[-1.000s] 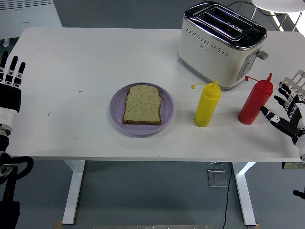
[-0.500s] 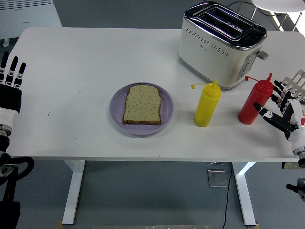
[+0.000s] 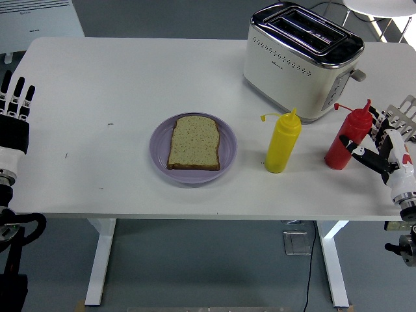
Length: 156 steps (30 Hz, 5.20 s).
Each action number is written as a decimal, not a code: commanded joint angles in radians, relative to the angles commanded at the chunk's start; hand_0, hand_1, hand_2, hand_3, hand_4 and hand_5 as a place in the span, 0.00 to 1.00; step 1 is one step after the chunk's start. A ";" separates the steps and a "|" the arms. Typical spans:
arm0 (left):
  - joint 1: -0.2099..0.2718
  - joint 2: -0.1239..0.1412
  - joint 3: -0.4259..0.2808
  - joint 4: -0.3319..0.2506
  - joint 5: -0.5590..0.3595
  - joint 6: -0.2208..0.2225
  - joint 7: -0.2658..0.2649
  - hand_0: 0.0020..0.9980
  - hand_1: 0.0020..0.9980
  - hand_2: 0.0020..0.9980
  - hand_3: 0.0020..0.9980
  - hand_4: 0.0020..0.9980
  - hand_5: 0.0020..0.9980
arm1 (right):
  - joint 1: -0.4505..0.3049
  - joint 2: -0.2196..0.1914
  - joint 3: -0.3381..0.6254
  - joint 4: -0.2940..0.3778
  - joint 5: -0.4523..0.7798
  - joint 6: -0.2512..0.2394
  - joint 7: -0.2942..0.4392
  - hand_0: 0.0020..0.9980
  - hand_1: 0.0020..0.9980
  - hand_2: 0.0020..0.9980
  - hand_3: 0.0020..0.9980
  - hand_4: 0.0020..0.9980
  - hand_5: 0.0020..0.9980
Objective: Pick up the cup,pour liquid into bread,place the cup on the desk
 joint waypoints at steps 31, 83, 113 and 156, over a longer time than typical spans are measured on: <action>-0.002 -0.003 -0.001 0.003 0.000 -0.001 -0.001 0.81 0.80 0.82 0.75 0.49 1.00 | 0.083 0.027 -0.083 -0.093 0.076 -0.070 0.037 0.78 0.66 0.64 0.71 0.81 0.20; -0.003 -0.003 -0.005 0.007 0.002 0.000 -0.001 0.81 0.79 0.82 0.74 0.49 1.00 | 0.107 0.016 -0.062 -0.018 0.197 -0.094 0.025 0.28 0.26 0.37 0.48 0.51 0.00; -0.005 -0.002 -0.017 0.005 0.004 0.002 0.001 0.81 0.79 0.82 0.74 0.49 1.00 | 0.257 -0.195 -0.015 0.279 0.091 -0.094 -0.139 0.23 0.26 0.37 0.48 0.49 0.02; -0.002 -0.006 -0.016 0.007 0.000 0.003 0.000 0.81 0.78 0.81 0.73 0.49 1.00 | 0.758 -0.231 -0.601 0.195 -1.126 -0.157 -0.498 0.22 0.26 0.36 0.48 0.45 0.05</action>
